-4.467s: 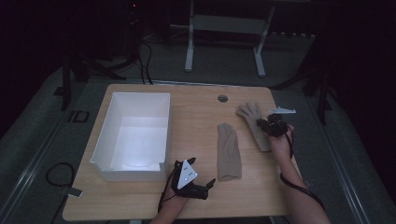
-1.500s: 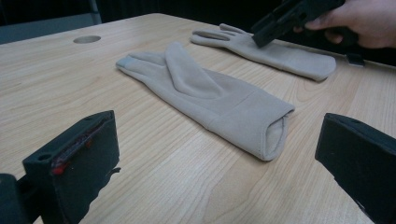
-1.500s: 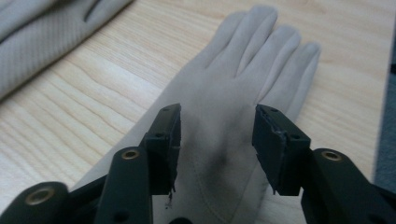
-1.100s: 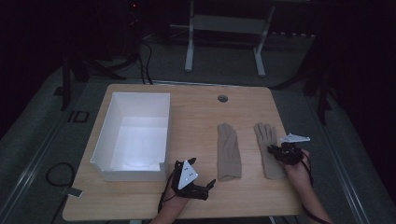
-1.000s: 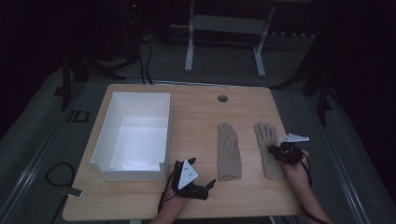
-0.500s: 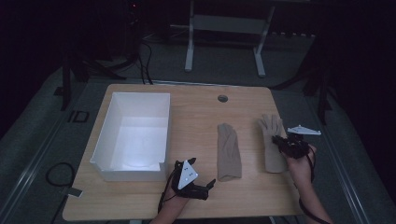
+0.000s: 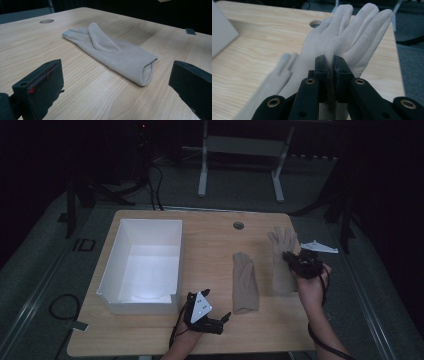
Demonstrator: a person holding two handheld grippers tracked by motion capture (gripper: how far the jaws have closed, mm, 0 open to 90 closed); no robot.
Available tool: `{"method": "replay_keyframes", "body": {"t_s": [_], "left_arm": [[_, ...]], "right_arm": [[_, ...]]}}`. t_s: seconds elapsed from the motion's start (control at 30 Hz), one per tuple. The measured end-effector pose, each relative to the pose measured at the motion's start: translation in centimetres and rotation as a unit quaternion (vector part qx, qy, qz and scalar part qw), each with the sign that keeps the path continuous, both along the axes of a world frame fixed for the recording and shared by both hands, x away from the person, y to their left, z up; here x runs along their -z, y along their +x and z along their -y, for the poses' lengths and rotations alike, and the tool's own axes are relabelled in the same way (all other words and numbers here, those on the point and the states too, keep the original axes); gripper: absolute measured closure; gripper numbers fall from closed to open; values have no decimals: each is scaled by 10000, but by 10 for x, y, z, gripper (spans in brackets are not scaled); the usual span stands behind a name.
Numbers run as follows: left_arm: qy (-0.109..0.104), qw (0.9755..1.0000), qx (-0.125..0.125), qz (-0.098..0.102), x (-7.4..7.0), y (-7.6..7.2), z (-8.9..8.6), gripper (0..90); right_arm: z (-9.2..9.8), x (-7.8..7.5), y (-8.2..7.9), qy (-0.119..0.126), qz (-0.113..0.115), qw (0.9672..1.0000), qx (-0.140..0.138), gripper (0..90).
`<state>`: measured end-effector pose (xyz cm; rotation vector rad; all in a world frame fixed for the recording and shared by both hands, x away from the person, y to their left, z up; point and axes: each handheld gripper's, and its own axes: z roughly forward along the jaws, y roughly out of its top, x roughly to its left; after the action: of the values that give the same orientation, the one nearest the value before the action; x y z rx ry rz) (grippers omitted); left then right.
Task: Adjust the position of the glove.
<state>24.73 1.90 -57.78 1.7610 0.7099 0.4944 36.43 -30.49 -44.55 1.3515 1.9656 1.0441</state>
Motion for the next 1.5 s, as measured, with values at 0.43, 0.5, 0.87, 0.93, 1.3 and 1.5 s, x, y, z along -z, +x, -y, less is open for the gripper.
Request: {"method": "replay_keyframes", "body": {"t_s": [0.43, 0.5, 0.87, 0.93, 1.3, 1.5], "left_arm": [[5, 10000, 26, 13, 0, 0, 0, 1], [2, 10000, 35, 9, 0, 0, 0, 1], [34, 10000, 44, 48, 0, -1, 1, 1], [42, 10000, 45, 52, 0, -1, 1, 1], [54, 10000, 51, 56, 0, -1, 1, 1], [47, 10000, 46, 46, 0, -1, 1, 1]], "right_arm": [[-62, 14, -3, 115, -213, 9994, -255, 832], [-70, 20, -4, 119, -275, 9992, -282, 832], [-90, 50, -6, -133, -459, 9986, -220, 831], [-91, 57, -5, -139, -548, 9982, -222, 831], [-94, 83, -7, -73, -815, 9964, -227, 824], [-93, 95, -5, -109, -971, 9948, -276, 810]]}}
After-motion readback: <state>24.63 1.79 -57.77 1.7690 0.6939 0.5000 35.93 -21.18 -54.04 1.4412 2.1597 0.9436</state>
